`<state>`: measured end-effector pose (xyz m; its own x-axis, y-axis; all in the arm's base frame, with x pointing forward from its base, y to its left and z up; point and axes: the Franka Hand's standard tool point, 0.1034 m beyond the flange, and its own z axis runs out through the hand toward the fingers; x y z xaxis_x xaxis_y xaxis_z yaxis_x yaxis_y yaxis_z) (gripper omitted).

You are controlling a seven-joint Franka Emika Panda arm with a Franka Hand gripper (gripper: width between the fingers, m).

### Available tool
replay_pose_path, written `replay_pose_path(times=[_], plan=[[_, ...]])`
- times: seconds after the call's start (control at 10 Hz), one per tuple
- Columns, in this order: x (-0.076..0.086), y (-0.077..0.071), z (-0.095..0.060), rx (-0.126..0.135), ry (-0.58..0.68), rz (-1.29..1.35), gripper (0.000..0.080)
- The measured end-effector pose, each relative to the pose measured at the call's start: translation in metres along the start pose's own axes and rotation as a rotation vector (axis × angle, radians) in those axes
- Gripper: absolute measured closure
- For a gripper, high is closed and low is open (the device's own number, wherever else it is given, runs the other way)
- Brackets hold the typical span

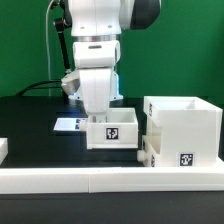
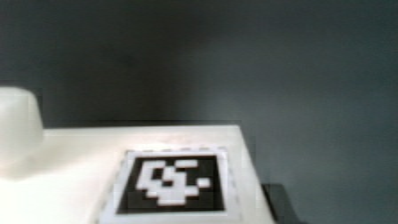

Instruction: Assemble drawer

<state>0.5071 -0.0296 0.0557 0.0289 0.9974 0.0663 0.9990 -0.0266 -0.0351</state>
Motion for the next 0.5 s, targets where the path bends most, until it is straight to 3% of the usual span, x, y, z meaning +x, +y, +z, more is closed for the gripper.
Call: replay_pose_path(times=[0.5], plan=[[-0.0027, 0.0043, -0.0010, -0.003, -0.007, -0.095, 0.0755]])
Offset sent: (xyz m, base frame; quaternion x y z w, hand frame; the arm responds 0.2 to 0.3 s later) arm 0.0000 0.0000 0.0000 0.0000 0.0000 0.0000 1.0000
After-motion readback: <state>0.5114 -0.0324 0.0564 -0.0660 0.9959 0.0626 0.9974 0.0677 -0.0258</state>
